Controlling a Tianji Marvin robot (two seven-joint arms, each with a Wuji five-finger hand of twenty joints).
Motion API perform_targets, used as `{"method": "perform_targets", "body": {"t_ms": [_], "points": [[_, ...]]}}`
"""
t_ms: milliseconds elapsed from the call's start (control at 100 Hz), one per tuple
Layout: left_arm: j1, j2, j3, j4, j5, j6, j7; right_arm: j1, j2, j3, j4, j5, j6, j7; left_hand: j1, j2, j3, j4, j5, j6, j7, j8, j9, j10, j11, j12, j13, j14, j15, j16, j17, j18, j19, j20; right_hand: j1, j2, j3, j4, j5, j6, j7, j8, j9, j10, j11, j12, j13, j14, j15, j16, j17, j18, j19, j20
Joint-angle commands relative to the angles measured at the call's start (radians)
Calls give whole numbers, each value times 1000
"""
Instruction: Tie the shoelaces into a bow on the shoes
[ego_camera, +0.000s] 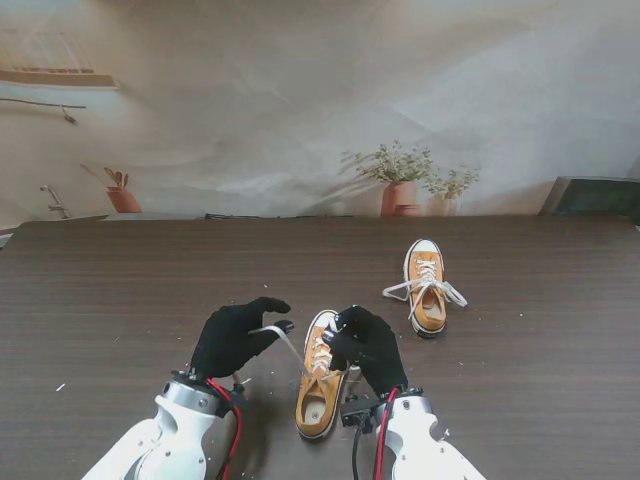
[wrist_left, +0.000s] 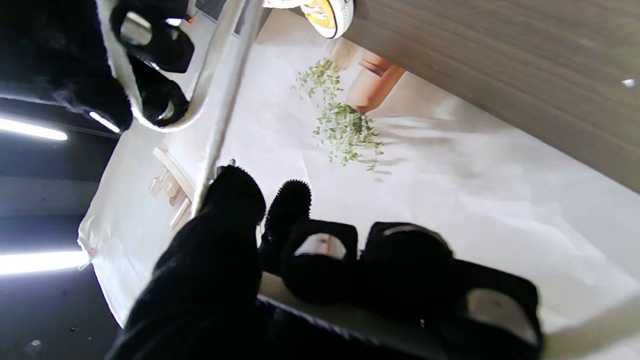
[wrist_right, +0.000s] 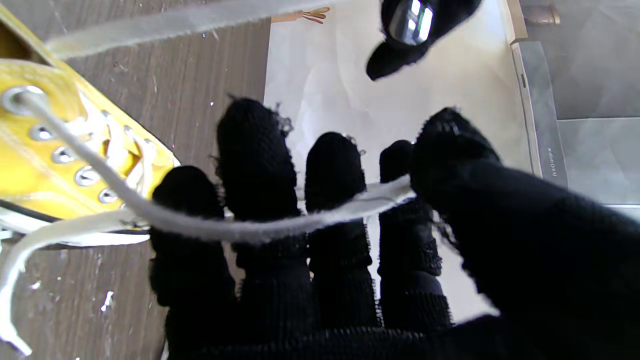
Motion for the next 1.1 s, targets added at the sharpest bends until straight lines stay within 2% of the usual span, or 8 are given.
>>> {"method": "perform_targets", "body": {"t_ms": [0,420,550,660,750,910,980,1090], "points": [[-36,-2,10,-16,5,5,-19,14,-1,-1,8,-8,1,15,39,39,-24,13,-2,-33,10,10,16,-10,41,14,46,-20,21,29,20,-18,103,-10,28,-15,40,19,36,-36,26,4,44,-26,32,27,38,-25,53,17,20,6,39,30],[-221,-12,132,-25,-50,27,-79,64,10,-7,57,-138,17,24,37,46,-34,12,-7,-46,30,17,10,-25,35,13,46,-29,-4,19,16,1,71,-23,-26,149,3,-3,22,-11,1,165,25,-35,94,148,34,7,80,-11,-14,29,60,110],[-261,-15,163,-27,-49,39,-83,71,12,-5,71,-134,-7,33,37,47,-35,12,-6,-50,37,20,10,-30,35,13,46,-31,-6,18,15,2,67,-24,-47,211,-22,-9,39,5,-45,101,27,-5,56,148,23,42,64,-21,-41,50,43,133],[-289,-17,184,-31,-59,54,-97,68,18,-1,76,-67,-48,79,39,48,-36,12,-6,-52,41,21,10,-31,35,13,46,-33,-7,18,16,3,66,-24,-101,281,-53,-10,49,37,-101,-7,-21,41,-45,118,-56,90,-41,-35,-145,50,-38,141],[-316,-19,205,-31,-68,71,-111,64,21,0,74,-9,-73,109,40,47,-38,13,-8,-55,44,21,10,-31,36,13,46,-34,-8,18,16,3,65,-24,-150,316,-59,-5,59,24,-150,-26,-90,59,-107,89,-133,102,-113,-37,-225,36,-91,142],[-375,-30,259,-20,-100,103,-124,56,35,6,62,85,-95,187,41,48,-40,13,-8,-56,49,20,10,-32,36,13,47,-35,-8,18,16,4,65,-24,-312,371,-63,50,44,11,-277,54,-210,71,-154,45,-252,94,-207,-20,-338,5,-184,140],[-402,-37,287,-13,-118,116,-126,54,41,8,60,110,-101,215,42,48,-41,13,-9,-56,51,19,10,-32,36,14,47,-37,-8,18,16,4,65,-24,-388,364,-41,138,41,24,-352,145,-242,63,-155,39,-283,84,-226,-17,-362,-7,-208,144],[-445,-51,329,3,-147,134,-123,54,47,12,61,111,-105,235,43,49,-43,14,-9,-56,54,18,10,-33,36,14,47,-38,-8,18,16,4,65,-24,-355,311,-126,149,12,14,-373,191,-267,48,-154,39,-307,66,-238,-18,-373,-15,-221,142]]}}
